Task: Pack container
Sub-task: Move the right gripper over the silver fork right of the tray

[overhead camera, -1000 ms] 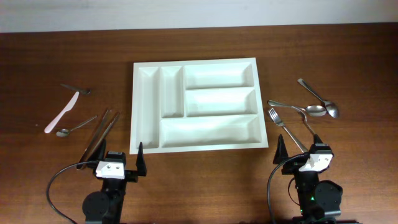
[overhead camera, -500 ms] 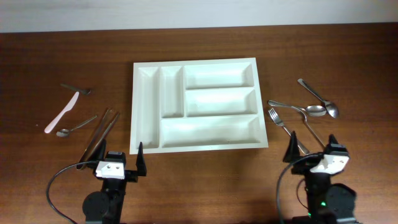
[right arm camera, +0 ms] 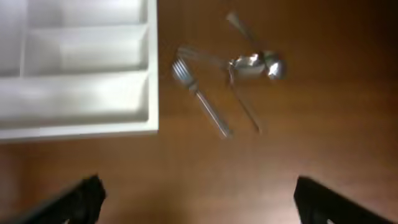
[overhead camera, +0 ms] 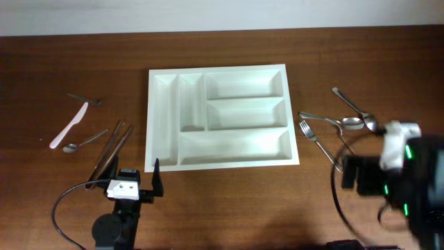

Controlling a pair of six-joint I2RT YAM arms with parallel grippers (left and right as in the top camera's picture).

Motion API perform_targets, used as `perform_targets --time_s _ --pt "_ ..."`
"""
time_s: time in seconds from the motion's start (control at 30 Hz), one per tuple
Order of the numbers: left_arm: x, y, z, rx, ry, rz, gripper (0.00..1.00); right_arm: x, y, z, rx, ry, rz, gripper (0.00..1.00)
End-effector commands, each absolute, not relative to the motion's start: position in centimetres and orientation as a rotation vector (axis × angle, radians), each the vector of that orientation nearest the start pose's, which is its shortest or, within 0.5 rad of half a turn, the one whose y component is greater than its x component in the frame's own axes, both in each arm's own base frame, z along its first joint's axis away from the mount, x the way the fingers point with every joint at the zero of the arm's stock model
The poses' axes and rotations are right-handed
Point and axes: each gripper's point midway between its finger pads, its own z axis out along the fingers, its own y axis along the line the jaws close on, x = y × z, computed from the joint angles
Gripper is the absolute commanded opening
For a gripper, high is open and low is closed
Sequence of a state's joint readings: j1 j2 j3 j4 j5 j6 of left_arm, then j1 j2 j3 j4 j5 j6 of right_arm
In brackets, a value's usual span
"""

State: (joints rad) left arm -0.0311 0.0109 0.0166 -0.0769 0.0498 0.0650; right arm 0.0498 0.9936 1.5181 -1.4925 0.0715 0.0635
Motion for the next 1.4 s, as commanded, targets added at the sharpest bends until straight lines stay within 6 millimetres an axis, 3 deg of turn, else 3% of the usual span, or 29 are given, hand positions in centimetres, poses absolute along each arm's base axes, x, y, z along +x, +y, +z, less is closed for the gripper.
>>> perform_targets --time_s 0.0,0.2,0.37,0.53,0.6,0.7,0.83,0.93,1.1,1.2,1.37 --pt "24.5 -1.6 15.8 0.133 1.636 -0.001 0.99 22.2 1.5 30.3 0.009 2.648 0.075 0.99" --pt "24.5 -1.6 15.8 0.133 1.636 -0.001 0.99 26.1 3.3 26.2 -0.006 2.832 0.204 0.99" --pt "24.5 -1.6 15.8 0.133 1.636 -0.001 0.99 30.1 3.5 24.1 -0.005 2.834 0.203 0.99" --pt "24.5 -1.6 15.8 0.133 1.636 -0.001 0.99 31.7 3.2 22.9 -0.090 2.839 0.171 0.99" --pt "24.5 -1.6 15.8 0.133 1.636 -0.001 0.99 32.3 1.3 22.3 -0.053 2.849 0.049 0.99" --pt "24.5 -1.6 15.8 0.133 1.636 -0.001 0.99 32.8 -3.3 21.2 0.095 2.875 -0.123 0.99" --pt "24.5 -1.6 15.8 0.133 1.636 -0.001 0.99 33.7 -8.4 18.6 0.329 2.914 -0.152 0.99" --pt "24.5 -1.6 15.8 0.133 1.636 -0.001 0.99 34.1 -10.8 16.0 0.452 2.957 -0.119 1.00" --pt "24.5 -1.6 15.8 0.133 1.636 -0.001 0.99 34.2 -12.6 11.1 0.538 3.071 -0.094 0.97" --pt "24.5 -1.6 15.8 0.133 1.636 -0.001 0.99 35.0 -12.0 8.0 0.544 3.124 -0.002 0.96" --pt "24.5 -1.6 15.8 0.133 1.636 -0.001 0.99 36.0 -11.7 6.5 0.538 3.122 0.047 0.96"
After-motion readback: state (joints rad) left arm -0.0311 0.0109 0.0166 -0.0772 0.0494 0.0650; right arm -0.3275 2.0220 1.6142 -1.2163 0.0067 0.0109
